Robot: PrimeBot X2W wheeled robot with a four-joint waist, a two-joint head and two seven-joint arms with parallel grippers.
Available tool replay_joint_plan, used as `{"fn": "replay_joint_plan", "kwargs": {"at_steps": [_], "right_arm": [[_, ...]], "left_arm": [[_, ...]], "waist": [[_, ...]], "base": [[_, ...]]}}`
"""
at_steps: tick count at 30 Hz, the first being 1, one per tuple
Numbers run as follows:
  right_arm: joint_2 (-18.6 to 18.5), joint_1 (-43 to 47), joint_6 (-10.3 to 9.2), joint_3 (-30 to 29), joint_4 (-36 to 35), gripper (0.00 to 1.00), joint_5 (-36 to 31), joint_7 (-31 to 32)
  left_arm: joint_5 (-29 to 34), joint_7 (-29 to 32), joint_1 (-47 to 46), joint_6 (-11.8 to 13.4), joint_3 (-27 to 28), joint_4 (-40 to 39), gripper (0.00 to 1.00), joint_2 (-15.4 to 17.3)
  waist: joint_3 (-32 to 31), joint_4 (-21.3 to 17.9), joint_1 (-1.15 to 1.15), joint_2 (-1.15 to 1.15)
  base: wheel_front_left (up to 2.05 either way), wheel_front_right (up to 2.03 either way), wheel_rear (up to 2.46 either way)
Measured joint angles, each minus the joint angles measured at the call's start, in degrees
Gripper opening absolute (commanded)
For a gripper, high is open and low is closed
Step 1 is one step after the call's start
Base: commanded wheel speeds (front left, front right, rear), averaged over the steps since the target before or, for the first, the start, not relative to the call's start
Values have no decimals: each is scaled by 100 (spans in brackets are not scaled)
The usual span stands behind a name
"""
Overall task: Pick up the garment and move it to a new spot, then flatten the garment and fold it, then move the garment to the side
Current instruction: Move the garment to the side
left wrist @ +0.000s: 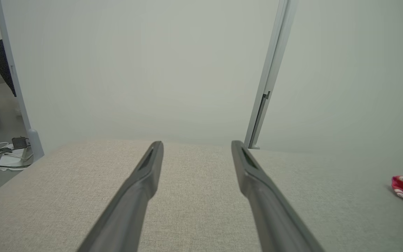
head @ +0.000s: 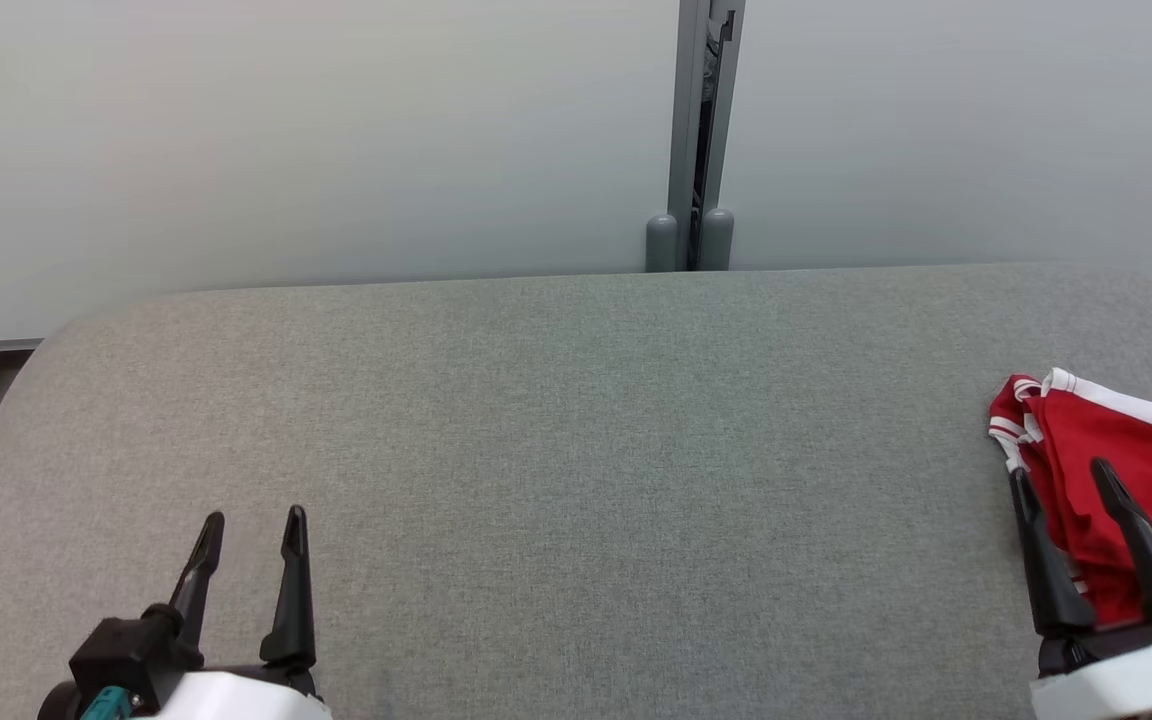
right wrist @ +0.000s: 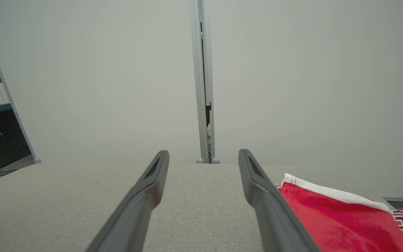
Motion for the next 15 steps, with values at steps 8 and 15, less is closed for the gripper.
{"fn": "replay_joint_plan", "kwargs": {"at_steps": [8,15], "right_arm": [[547,636,0,-414,-843,100,-446,285],[630,690,0,-469,-929,100,-458,330]], "left_arm": [[455,-7,170,-134,235,140,100,-269],[702,-8,170,-323,389,157,100,-441]], "waist": [[2,10,0,0],[-12,39,0,0]], "base": [[0,0,0],[0,0,0]]}}
